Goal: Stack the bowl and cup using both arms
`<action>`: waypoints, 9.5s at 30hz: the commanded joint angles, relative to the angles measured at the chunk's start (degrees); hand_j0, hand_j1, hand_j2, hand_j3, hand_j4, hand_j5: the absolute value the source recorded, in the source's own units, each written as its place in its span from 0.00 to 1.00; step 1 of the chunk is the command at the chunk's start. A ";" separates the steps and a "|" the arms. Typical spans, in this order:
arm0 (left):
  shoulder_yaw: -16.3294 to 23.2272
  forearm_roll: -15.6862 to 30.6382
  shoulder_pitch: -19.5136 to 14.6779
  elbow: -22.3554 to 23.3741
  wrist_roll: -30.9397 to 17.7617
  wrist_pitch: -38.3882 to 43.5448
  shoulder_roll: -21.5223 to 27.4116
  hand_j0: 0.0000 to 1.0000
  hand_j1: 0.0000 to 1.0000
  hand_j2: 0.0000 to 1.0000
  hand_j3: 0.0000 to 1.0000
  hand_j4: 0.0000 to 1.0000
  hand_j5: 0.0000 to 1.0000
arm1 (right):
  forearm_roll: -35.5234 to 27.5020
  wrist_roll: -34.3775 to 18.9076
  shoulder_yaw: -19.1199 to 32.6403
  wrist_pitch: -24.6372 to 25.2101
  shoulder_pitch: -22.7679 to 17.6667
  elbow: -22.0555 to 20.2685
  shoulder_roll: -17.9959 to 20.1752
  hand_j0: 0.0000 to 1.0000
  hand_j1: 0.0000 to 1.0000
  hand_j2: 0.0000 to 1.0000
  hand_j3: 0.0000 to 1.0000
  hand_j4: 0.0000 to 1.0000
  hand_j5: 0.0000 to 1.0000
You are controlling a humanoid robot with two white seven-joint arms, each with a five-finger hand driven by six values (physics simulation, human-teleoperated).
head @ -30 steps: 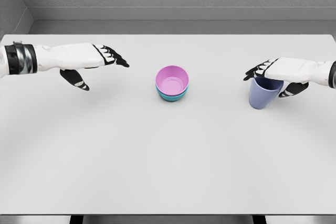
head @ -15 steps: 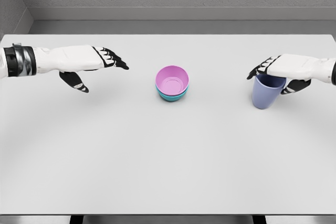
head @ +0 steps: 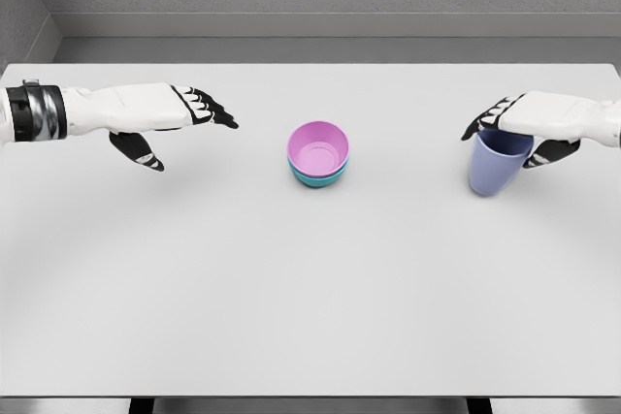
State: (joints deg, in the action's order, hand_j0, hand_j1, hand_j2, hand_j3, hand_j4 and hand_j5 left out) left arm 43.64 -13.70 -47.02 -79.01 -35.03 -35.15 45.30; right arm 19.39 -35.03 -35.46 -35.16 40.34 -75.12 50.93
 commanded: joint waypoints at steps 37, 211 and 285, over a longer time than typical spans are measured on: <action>-0.66 0.34 0.09 0.00 0.03 0.15 0.05 1.00 1.00 1.00 1.00 1.00 1.00 | -2.60 0.03 3.56 0.16 2.46 0.50 -0.57 0.72 0.72 0.72 0.72 0.72 0.72; -2.06 0.34 2.02 -2.20 0.03 0.15 1.11 1.00 1.00 1.00 1.00 1.00 1.00 | -2.16 0.03 -13.40 0.16 17.93 2.70 -22.28 0.71 0.71 0.71 0.71 0.71 0.71; -11.38 0.61 8.96 -3.43 0.03 0.15 0.49 1.00 1.00 1.00 1.00 1.00 1.00 | -1.20 0.03 -2.94 0.16 13.18 20.63 -17.62 1.00 1.00 1.00 1.00 1.00 1.00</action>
State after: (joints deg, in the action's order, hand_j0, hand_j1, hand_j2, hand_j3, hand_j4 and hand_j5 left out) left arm 32.43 -13.61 -37.97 -82.14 -35.03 -35.15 45.74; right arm 18.48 -35.03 -38.60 -35.16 53.53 -54.88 32.88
